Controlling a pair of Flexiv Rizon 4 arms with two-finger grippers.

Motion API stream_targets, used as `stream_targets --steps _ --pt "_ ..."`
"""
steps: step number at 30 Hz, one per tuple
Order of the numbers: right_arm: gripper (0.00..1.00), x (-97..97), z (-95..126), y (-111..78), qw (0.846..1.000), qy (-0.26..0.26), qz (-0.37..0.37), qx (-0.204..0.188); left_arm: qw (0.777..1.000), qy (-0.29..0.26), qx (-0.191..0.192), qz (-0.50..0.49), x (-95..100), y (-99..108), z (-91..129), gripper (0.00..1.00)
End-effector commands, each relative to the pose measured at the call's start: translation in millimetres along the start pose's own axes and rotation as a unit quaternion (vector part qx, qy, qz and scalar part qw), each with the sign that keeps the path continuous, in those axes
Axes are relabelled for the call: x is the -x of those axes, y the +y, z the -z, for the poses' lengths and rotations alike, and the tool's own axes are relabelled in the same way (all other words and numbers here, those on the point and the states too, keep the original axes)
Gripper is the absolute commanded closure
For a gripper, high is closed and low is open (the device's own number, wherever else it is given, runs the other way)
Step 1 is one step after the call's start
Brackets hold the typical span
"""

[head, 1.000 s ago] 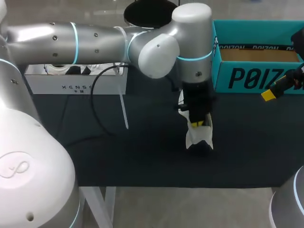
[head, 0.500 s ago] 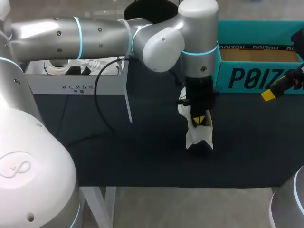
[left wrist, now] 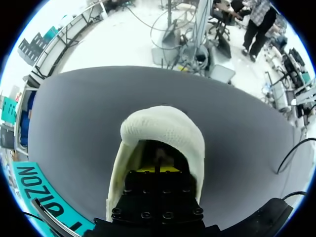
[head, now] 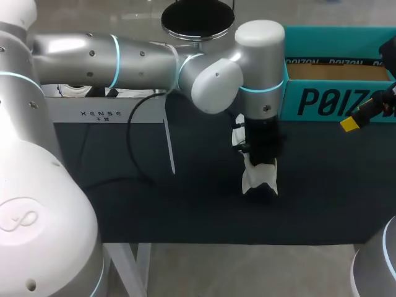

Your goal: Take the shoe out of the shoebox, open the shoe tongue, remove and reinsert the insole, then place the shoe into the shoebox

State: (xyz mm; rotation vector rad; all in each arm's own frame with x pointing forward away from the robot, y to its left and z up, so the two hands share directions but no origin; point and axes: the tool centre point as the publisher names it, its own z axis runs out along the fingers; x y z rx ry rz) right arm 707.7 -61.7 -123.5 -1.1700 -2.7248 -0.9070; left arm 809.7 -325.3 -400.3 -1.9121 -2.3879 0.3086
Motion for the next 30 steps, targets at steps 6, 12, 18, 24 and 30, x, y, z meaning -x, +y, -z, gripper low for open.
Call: stream_targets --steps 6,12,18,24,30 --pt "0.0 1.3 -0.9 1.8 1.0 0.0 0.0 -0.002 1.0 0.011 -0.013 0.003 9.5 0.7 -35.7 0.63" --pt "0.0 1.3 -0.9 1.8 1.0 0.0 0.0 -0.002 1.0 0.013 0.007 0.005 4.2 5.8 -16.6 0.59" --pt "0.0 1.3 -0.9 1.8 1.0 0.0 0.0 -0.002 0.999 0.01 0.03 0.006 2.7 12.8 -2.1 1.0" --pt "0.0 1.3 -0.9 1.8 1.0 0.0 0.0 -0.002 0.999 0.004 0.034 0.002 4.8 15.4 4.3 1.0" --pt "0.0 1.3 -0.9 1.8 1.0 0.0 0.0 -0.002 0.999 0.0 0.037 -0.005 8.9 15.1 13.1 1.0"
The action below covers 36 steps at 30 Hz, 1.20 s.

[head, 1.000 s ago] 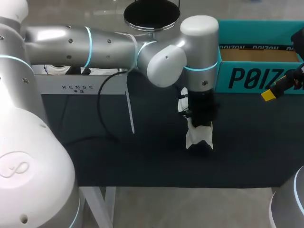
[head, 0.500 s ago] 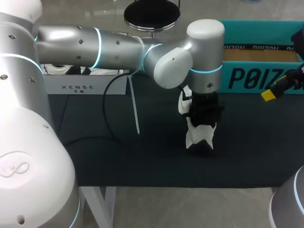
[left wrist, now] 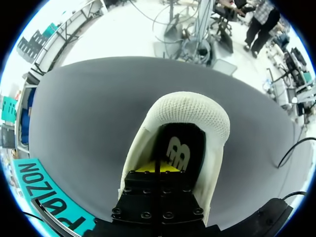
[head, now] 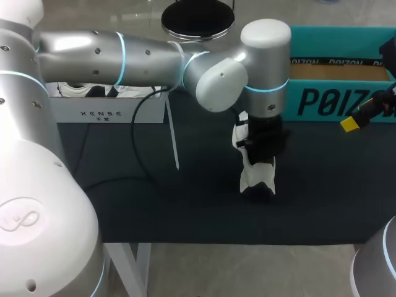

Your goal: Take the shoe out of the shoebox, open the shoe tongue, remove and reinsert the insole, then place the shoe into the shoebox

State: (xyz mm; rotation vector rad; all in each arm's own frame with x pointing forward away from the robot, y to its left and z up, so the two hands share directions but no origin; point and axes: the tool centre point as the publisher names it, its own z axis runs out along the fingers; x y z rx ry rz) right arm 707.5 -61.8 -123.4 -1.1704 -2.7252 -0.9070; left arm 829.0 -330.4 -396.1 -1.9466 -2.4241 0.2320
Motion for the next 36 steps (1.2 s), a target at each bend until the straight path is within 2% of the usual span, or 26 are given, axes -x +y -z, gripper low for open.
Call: stream_targets --steps 1,4,14,18,27,36 --pt "0.0 1.4 -1.1 2.0 1.0 0.001 0.0 -0.002 1.0 0.001 0.005 -0.006 -0.4 -0.8 7.1 1.0" --pt "0.0 1.4 -1.1 2.0 1.0 0.001 0.0 -0.002 1.0 0.002 0.007 -0.01 -0.4 -0.6 5.6 1.0" --pt "0.0 1.4 -1.1 2.0 1.0 0.001 0.0 -0.002 1.0 0.014 -0.024 0.0 -10.5 -4.6 -45.3 1.0" --pt "0.0 1.4 -1.1 2.0 1.0 0.001 0.0 -0.002 0.999 0.017 -0.029 0.0 -11.9 -6.3 -51.1 1.0" --pt "0.0 1.4 -1.1 2.0 1.0 0.001 0.0 -0.002 1.0 0.014 -0.004 -0.011 -10.1 -0.6 -17.8 1.0" --pt "0.0 1.4 -1.1 2.0 1.0 0.001 0.0 -0.002 1.0 -0.006 0.022 -0.021 -8.1 2.3 27.1 1.0"
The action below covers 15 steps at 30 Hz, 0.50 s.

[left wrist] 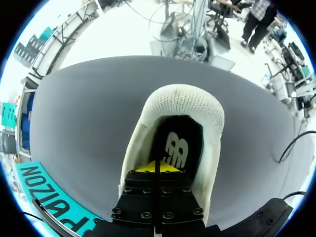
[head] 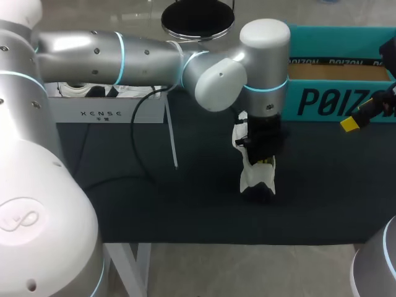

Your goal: Take the shoe out of the shoebox, open the shoe tongue, remove and reinsert the insole, then place the shoe into the shoebox

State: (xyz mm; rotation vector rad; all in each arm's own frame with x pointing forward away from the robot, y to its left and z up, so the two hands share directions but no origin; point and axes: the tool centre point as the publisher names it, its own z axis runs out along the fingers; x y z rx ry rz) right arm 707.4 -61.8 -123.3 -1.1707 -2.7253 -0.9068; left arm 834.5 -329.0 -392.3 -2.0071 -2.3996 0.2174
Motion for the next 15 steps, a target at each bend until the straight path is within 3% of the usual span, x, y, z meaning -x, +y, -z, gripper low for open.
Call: stream_targets --steps 1,8,15 --pt "0.0 1.4 -1.2 2.0 1.0 0.001 0.0 -0.002 1.0 -0.004 0.019 0.0 -7.7 -0.5 26.0 1.0" --pt "0.0 1.4 -1.2 2.0 1.0 0.001 0.0 -0.002 0.998 -0.012 0.055 0.01 -8.7 18.2 38.6 1.0" --pt "0.0 1.4 -1.2 2.0 1.0 0.001 0.0 -0.002 0.997 -0.019 0.074 0.02 -7.8 27.4 37.4 1.0"
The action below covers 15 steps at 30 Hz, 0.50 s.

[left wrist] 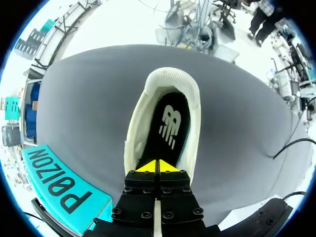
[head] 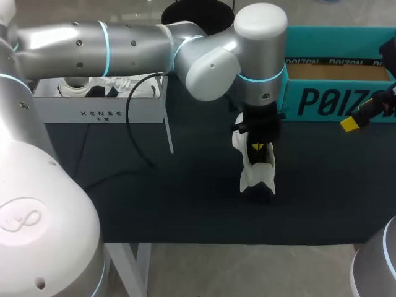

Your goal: Take the shoe out of the shoebox, open the shoe tongue, remove and reinsert the insole, then place the shoe into the shoebox

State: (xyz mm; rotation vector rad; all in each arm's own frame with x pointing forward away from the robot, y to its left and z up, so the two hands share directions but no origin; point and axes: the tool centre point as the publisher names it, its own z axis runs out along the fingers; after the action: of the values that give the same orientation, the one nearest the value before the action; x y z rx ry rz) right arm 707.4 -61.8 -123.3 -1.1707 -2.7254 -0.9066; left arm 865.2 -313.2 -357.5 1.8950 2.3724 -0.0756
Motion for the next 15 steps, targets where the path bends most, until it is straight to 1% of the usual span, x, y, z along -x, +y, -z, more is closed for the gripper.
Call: stream_targets --steps 1,2,3,4,5,7,8,10,15 --pt "0.0 1.5 -1.2 2.0 1.0 0.001 0.0 -0.002 1.0 -0.006 0.004 0.001 -0.6 -2.3 -0.9 1.0" --pt "0.0 1.5 -1.2 2.0 1.0 0.001 0.0 -0.002 1.0 -0.006 0.004 0.001 -0.4 -3.1 -0.8 0.93" --pt "0.0 1.5 -1.2 2.0 1.0 0.001 0.0 -0.002 1.0 -0.008 0.004 0.0 -0.7 -4.4 -0.4 0.71" --pt "0.0 1.5 -1.2 2.0 1.0 0.001 0.0 -0.002 1.0 -0.008 0.003 0.0 -1.3 -5.6 0.0 0.57" --pt "0.0 1.5 -1.2 2.0 1.0 0.001 0.0 -0.002 1.0 -0.009 0.003 -0.001 -2.2 -7.0 -0.2 0.51" --pt "0.0 1.5 -1.2 2.0 1.0 0.001 0.0 -0.002 1.0 -0.008 0.003 -0.001 -4.1 -9.0 -1.0 0.18" --pt "0.0 1.5 -1.2 2.0 1.0 0.001 0.0 -0.002 1.0 -0.008 0.003 0.0 -5.4 -9.5 -2.1 0.08" --pt "0.0 1.5 -1.2 2.0 1.0 0.001 0.0 -0.002 1.0 -0.009 0.003 0.003 -8.4 -11.2 -3.1 0.0" --pt "0.0 1.5 -1.2 2.0 1.0 0.001 0.0 -0.002 1.0 -0.01 0.0 0.009 -14.1 -12.0 -8.3 0.0"
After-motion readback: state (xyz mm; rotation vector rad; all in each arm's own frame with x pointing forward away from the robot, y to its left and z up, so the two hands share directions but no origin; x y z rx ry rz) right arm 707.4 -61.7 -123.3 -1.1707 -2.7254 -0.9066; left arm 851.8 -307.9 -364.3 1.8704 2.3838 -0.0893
